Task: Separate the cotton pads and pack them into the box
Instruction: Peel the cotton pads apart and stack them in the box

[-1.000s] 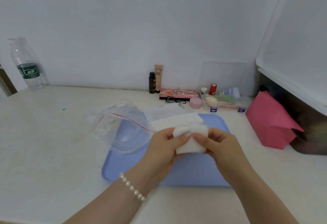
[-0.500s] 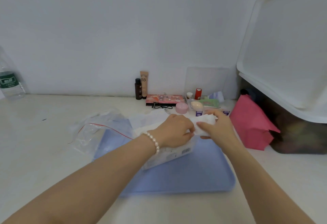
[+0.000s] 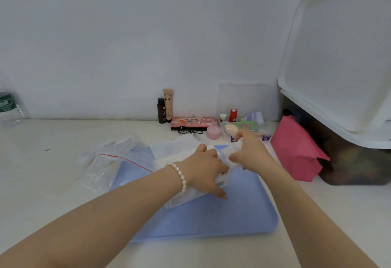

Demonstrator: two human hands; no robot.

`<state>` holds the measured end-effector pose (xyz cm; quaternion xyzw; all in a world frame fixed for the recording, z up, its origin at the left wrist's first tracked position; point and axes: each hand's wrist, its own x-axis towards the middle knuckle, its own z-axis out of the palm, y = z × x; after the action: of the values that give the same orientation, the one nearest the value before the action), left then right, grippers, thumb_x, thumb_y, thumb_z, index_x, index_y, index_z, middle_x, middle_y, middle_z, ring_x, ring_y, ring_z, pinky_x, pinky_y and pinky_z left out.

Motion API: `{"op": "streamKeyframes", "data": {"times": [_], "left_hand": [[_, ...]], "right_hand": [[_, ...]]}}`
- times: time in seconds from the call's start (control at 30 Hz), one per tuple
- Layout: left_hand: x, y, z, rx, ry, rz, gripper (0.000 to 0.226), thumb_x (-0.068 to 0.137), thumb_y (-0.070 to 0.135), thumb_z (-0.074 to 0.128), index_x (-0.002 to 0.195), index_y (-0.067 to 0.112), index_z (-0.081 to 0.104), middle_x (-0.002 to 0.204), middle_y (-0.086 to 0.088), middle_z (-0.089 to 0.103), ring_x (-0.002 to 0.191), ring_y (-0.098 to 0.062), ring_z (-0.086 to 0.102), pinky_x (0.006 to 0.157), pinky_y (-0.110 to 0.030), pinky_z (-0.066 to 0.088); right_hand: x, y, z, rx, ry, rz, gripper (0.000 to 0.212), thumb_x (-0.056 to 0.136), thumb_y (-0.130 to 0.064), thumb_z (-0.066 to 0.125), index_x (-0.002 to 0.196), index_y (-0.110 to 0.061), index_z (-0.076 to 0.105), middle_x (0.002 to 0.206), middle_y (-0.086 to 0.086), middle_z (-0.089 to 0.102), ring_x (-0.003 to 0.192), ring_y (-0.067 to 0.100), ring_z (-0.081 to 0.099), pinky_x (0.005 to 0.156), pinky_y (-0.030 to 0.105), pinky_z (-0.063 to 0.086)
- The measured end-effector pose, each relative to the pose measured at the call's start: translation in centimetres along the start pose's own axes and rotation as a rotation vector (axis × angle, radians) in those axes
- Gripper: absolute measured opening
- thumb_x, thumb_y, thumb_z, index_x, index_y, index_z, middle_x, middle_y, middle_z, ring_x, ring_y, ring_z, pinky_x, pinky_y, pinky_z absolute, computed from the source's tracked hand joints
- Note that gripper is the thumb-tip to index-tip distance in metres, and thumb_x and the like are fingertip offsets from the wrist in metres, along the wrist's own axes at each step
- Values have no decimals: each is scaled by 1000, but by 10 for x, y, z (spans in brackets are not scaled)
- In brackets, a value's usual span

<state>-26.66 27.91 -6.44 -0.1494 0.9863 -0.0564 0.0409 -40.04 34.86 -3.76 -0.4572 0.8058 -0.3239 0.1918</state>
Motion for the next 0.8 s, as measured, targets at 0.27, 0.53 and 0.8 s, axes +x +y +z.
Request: {"op": "streamKeyframes", "data": {"times": [0.27,0.53,0.8], "left_hand": [[5,0,-9,4,-136,-23,49,69,70,60,90,27,49,93,4,49,99,-19,36,86,-37,25],[-1,2,-16,5,-219,-33,73,71,71,59,127,25,49,108,1,48,99,-19,29,94,-38,22],[-15,-8,-18,-2,-297,-63,68,72,74,54,124,31,50,93,4,45,102,-21,32,95,-40,26]], "right_hand": [[2,-6,11,378,92,55,34,71,-6,74,102,-6,61,102,12,62,95,30,60,75,45,56],[-1,-2,22,201,94,5,25,71,2,65,91,-10,57,92,9,59,81,29,62,55,35,56],[0,-12,25,-385,-9,-268,30,76,-1,54,102,-16,52,96,9,61,88,28,60,64,36,48]]}}
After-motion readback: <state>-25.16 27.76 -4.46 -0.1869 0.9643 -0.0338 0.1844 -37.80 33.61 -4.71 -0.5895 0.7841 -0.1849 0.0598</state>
